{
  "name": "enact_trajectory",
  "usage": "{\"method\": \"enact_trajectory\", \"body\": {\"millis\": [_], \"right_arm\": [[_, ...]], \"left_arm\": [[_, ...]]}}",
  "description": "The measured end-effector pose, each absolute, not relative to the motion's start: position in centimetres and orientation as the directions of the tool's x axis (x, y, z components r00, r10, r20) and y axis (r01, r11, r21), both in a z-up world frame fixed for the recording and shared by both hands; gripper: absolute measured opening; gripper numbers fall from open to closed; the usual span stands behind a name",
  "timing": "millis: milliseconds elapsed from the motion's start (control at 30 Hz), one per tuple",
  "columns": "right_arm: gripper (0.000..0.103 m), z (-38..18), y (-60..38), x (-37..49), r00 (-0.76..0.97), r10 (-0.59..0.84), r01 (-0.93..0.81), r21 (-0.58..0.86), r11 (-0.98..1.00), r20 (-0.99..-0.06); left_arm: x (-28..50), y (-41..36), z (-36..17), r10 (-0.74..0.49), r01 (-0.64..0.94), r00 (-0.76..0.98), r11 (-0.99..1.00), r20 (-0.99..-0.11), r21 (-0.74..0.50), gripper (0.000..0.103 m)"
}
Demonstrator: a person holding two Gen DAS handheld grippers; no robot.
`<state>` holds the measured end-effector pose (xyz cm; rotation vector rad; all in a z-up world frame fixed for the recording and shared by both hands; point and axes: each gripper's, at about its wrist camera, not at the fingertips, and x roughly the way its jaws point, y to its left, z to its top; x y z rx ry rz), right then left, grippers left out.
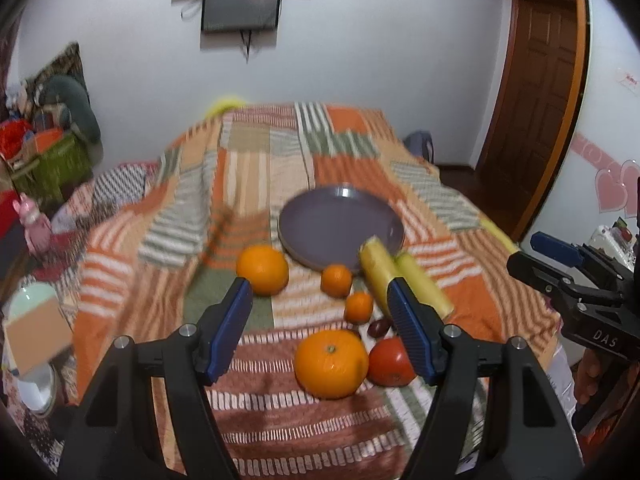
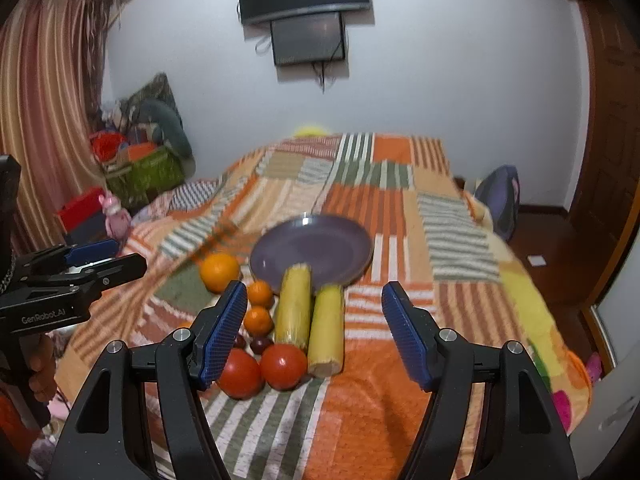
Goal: Organize fruits
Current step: 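Grasp the large orange with the left tool while the right tool approaches the corn cobs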
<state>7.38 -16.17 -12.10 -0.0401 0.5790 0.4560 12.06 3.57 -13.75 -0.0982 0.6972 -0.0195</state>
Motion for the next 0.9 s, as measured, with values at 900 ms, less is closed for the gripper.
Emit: {"method": "enact_trajectory", "body": {"millis": [900], "right_arm": [[0.048,-19.5,-14.1,10.8,0.501,0.463,-0.483,0.207,0.851,-0.731]], "left_arm": [[16.3,3.5,-23.1,-0.174,-0.011,0.576,0.976,-0.799,-0.22,0.071]]}}
